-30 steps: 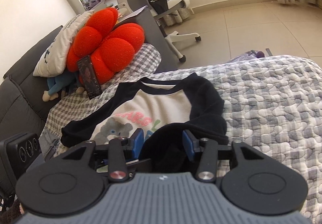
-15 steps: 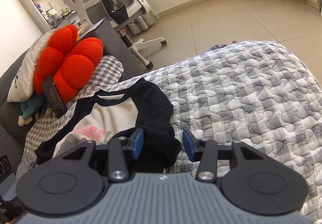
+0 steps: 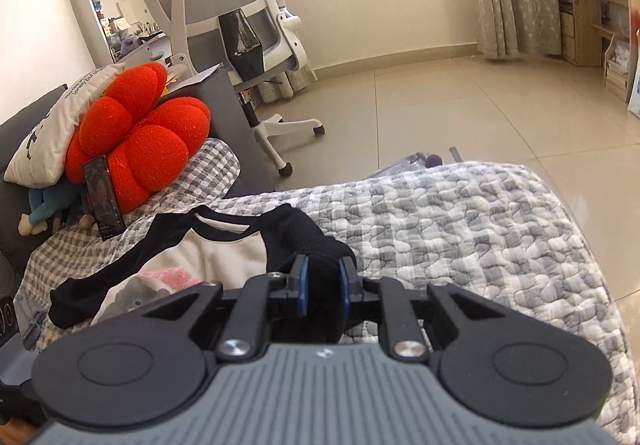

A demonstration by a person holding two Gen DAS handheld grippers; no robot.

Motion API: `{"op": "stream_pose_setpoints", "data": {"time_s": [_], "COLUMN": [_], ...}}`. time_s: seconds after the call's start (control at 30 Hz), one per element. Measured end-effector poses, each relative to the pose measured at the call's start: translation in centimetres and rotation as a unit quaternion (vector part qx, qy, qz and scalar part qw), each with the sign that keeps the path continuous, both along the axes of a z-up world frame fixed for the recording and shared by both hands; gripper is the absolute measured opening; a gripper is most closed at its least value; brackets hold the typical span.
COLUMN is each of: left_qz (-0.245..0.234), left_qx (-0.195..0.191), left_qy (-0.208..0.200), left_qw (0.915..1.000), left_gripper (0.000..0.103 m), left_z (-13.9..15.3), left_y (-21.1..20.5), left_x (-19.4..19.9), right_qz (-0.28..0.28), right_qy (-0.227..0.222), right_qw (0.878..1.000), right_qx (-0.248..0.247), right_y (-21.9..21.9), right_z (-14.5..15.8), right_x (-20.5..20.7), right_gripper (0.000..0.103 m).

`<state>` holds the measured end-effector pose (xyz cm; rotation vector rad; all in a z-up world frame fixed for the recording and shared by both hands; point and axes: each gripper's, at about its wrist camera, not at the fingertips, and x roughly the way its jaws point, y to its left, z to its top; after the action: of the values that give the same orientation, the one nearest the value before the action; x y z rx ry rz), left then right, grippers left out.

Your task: Fold clothes

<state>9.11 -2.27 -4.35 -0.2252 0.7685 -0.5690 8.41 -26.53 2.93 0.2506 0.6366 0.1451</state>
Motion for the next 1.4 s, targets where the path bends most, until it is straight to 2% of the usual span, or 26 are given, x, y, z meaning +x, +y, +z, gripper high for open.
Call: {"op": "stream_pose_setpoints", "data": {"time_s": [0.1, 0.3, 0.5, 0.67, 0.77, 1.03, 1.07, 1.2, 1.33, 1.4], "left_qz": [0.001, 0.007, 0.011, 0.013, 0.011, -0.008, -0.015, -0.041, -0.061, -0.07], "left_qx": [0.016, 0.019, 0.04, 0.069, 0.089, 0.137, 0.144, 0.165, 0.159, 0.147], "left_qy": [0.003, 0.008, 0.011, 0.008, 0.008, 0.004, 0.001, -0.009, -0.018, -0.014], "left_qw": [0.9999, 0.9998, 0.9991, 0.9975, 0.9959, 0.9905, 0.9895, 0.9854, 0.9852, 0.9866], "left_gripper": [0.045, 0.045, 0.045, 0.045, 0.045, 0.045, 0.045, 0.045, 0.045, 0.044], "left_z": [-0.1, -0.1, 0.4, 1.2, 1.7, 2.3, 2.3, 1.8, 1.1, 0.8], "left_y": [-0.3, 0.2, 0.2, 0.0, -0.3, -2.1, -2.4, -3.9, -4.7, -4.6], "left_x": [0.0, -0.1, 0.7, 2.3, 3.6, 9.2, 10.1, 13.6, 16.5, 17.3], "right_qz": [-0.024, -0.086, -0.145, -0.185, -0.196, -0.203, -0.201, -0.191, -0.18, -0.165], "right_qy": [-0.01, -0.038, -0.051, -0.028, -0.003, 0.067, 0.069, 0.056, 0.039, 0.03], "right_qw": [0.999, 0.993, 0.974, 0.957, 0.956, 0.962, 0.964, 0.964, 0.964, 0.969], "right_qx": [-0.023, -0.077, -0.164, -0.221, -0.22, -0.168, -0.163, -0.178, -0.191, -0.179], "right_y": [-0.6, -2.7, -5.0, -7.2, -9.0, -12.5, -12.7, -12.4, -12.0, -11.7], "right_z": [0.7, 1.8, 2.4, 0.8, -1.0, -4.8, -4.9, -4.1, -3.3, -3.1], "right_x": [0.1, -0.2, -0.9, -1.3, -1.8, -3.2, -3.3, -3.5, -3.8, -3.7], "right_gripper": [0.018, 0.018, 0.018, 0.018, 0.018, 0.019, 0.02, 0.036, 0.041, 0.041]}}
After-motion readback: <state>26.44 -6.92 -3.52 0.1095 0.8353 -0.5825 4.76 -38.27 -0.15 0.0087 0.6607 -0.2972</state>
